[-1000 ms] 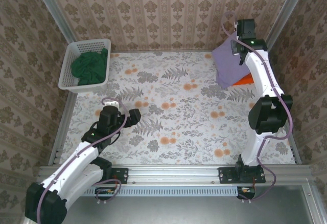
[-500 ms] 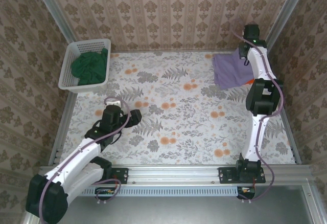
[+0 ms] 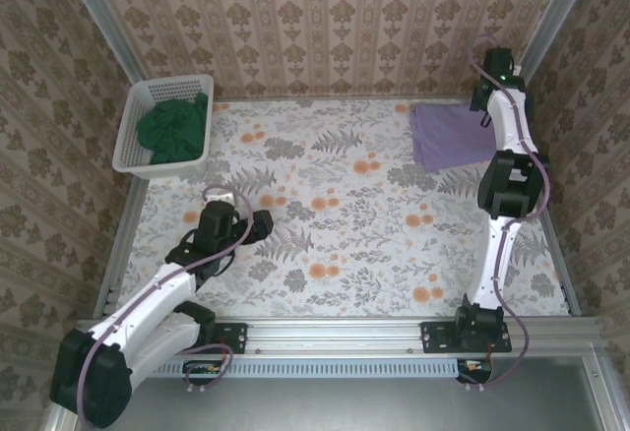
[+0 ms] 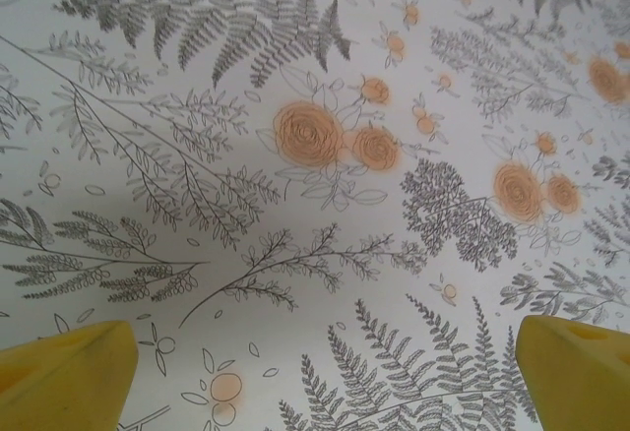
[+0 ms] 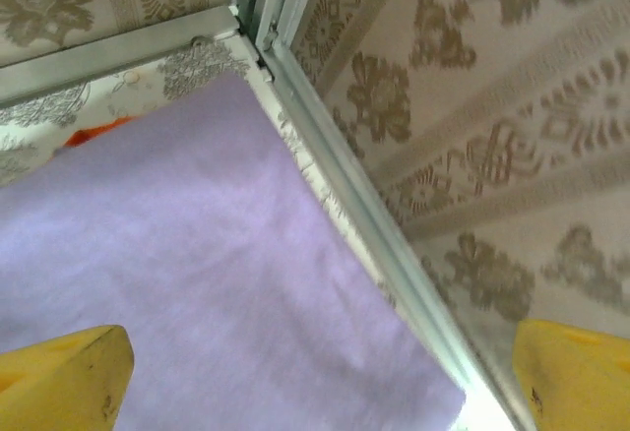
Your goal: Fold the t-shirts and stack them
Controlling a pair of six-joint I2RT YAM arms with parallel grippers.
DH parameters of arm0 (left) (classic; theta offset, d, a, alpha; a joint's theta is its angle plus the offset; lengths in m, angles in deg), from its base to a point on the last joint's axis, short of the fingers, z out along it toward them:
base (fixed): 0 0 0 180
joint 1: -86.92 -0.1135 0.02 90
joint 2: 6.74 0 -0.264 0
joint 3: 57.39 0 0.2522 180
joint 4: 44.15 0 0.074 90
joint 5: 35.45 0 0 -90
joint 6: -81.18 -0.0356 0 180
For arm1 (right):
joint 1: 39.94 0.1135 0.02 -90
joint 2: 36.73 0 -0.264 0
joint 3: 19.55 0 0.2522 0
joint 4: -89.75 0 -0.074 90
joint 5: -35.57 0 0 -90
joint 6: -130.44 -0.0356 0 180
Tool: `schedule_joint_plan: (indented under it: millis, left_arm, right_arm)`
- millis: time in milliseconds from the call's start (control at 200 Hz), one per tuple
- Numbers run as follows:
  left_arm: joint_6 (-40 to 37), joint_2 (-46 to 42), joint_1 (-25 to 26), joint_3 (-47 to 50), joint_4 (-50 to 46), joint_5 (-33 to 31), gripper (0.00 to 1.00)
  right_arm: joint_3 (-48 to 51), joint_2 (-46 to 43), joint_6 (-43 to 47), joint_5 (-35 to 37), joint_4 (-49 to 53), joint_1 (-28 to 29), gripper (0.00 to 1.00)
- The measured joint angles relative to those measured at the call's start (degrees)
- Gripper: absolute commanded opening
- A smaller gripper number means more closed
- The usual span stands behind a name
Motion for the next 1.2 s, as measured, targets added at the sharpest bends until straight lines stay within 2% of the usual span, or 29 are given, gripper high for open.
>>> schedule_joint_plan:
  millis: [110,230,365,515,650,770,890,1060,1200]
  left_arm:
    - [0.0,-1.3,0.0,-0.7,-0.6,-0.7,1.00]
    - [0.0,-1.4,0.5,-3.8,-4.0,-1.8,1.00]
    - [0.0,-1.4,2.8,-10.8,-8.4,-4.8,1.00]
    - [-1.7,-2.1,6.1,-19.7,-10.9,-9.6,1.00]
    - [-5.8,-0.5,5.7,-27.3,-11.0,-11.8,1.00]
    - [-9.1,3.0,0.0,-32.5,-10.4,-10.6,1.00]
    - [-13.9,6.5,-6.5,-33.0,-5.7,-9.8,1.00]
    - [-19.7,15.3,-15.6,-29.4,2.1,-4.9,1.00]
    - [-20.1,20.9,-24.7,-18.9,10.6,-0.7,1.00]
  right_arm:
    - [17.2,-11.9,-3.1,-1.7,-7.1,3.6,1.00]
    - [36.7,-27.3,-4.9,-4.5,-19.0,11.0,0.99]
    - [57.9,-46.3,-7.7,-11.0,-33.0,18.9,0.99]
    - [74.7,-63.5,-12.2,-14.8,-43.6,18.9,1.00]
    - [87.0,-73.5,-12.6,-15.1,-51.3,18.5,1.00]
    - [91.8,-75.7,-10.1,-14.6,-53.6,18.5,1.00]
    - [92.0,-72.5,-6.5,-14.6,-56.8,17.7,1.00]
    - [91.7,-61.3,-0.5,-15.9,-60.3,17.4,1.00]
    - [91.5,-54.7,2.3,-17.3,-60.0,16.7,1.00]
